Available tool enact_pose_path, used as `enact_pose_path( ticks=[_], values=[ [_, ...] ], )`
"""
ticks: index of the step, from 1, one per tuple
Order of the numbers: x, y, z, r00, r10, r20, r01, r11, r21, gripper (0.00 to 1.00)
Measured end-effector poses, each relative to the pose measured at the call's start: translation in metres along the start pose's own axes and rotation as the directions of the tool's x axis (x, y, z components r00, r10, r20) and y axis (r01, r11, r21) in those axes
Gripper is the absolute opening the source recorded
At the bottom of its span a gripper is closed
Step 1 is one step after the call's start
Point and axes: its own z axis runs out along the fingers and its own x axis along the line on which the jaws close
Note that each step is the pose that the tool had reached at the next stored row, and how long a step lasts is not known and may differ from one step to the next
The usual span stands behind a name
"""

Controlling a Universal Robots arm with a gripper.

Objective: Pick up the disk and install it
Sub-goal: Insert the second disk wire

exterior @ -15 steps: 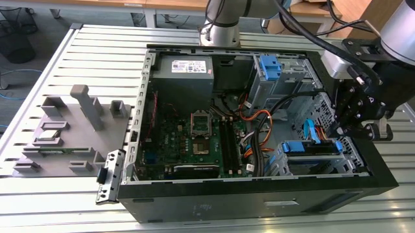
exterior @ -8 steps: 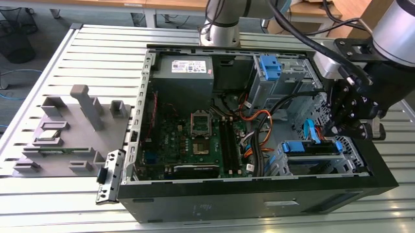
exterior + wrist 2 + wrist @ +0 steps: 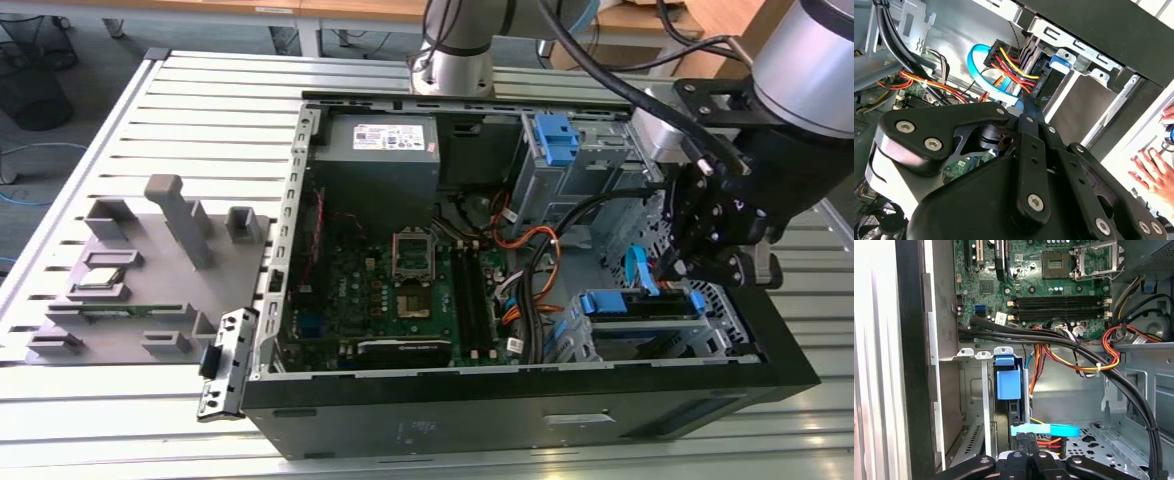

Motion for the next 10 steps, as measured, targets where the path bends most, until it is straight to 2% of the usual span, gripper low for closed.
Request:
enact_pose_path(
  ticks=[3,10],
  values=[
    [0.0,-0.0002,-0.0049,1.0,0.003,0.0,-0.003,1.0,0.0,0.11],
    [0.0,-0.0002,-0.0052,1.0,0.004,-0.0001,-0.004,1.0,0.0001,0.11]
  ],
)
